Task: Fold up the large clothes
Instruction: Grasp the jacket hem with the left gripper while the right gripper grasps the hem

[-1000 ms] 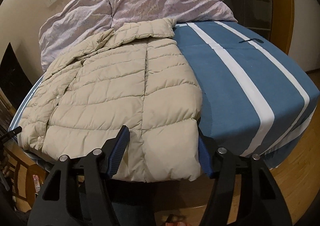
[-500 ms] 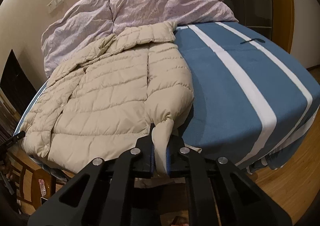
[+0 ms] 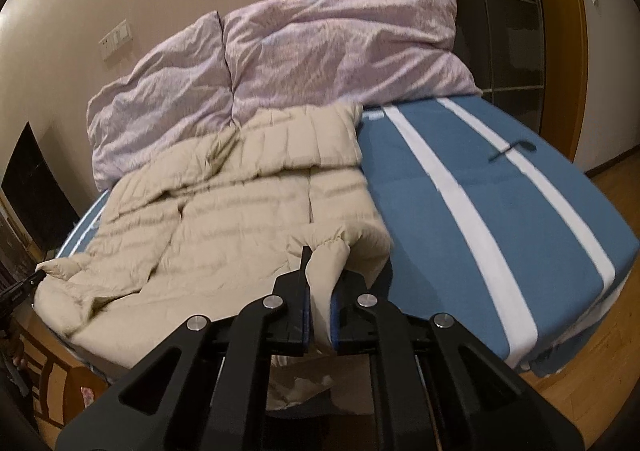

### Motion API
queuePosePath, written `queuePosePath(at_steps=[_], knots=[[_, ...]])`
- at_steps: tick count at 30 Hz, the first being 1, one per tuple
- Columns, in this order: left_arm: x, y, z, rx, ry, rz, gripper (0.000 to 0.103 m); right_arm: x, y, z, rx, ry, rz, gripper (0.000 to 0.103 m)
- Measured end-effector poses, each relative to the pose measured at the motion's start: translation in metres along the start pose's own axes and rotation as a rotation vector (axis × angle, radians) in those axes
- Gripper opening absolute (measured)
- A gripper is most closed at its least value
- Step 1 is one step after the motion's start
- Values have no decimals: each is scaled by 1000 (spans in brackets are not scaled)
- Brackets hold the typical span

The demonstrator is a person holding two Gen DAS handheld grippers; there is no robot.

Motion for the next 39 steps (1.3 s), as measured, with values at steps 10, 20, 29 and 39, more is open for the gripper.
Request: queuePosePath(at_steps=[10, 20, 29, 39], knots=[[-72, -16, 24, -29, -69, 1, 3, -55, -2, 32, 16, -41, 8, 7], [-139, -36, 86, -71, -54, -14, 3, -112, -9, 95, 12, -28, 52, 7], [-185, -45, 156, -115, -26, -25, 3, -157, -14, 163, 14, -29, 86, 7], [-203, -59, 239, -152, 47, -26, 4, -170, -34, 246, 56, 35, 152, 8]])
Point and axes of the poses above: each gripper's, at about its wrist camera, not at the fingertips, and z roughly the way its jaws point, y to its left, x to its underside, the point moved 2 cm from there along z, roughly the way its jaws point, and after that the axes turned 6 degrees about -x, right-handed, at the moved point
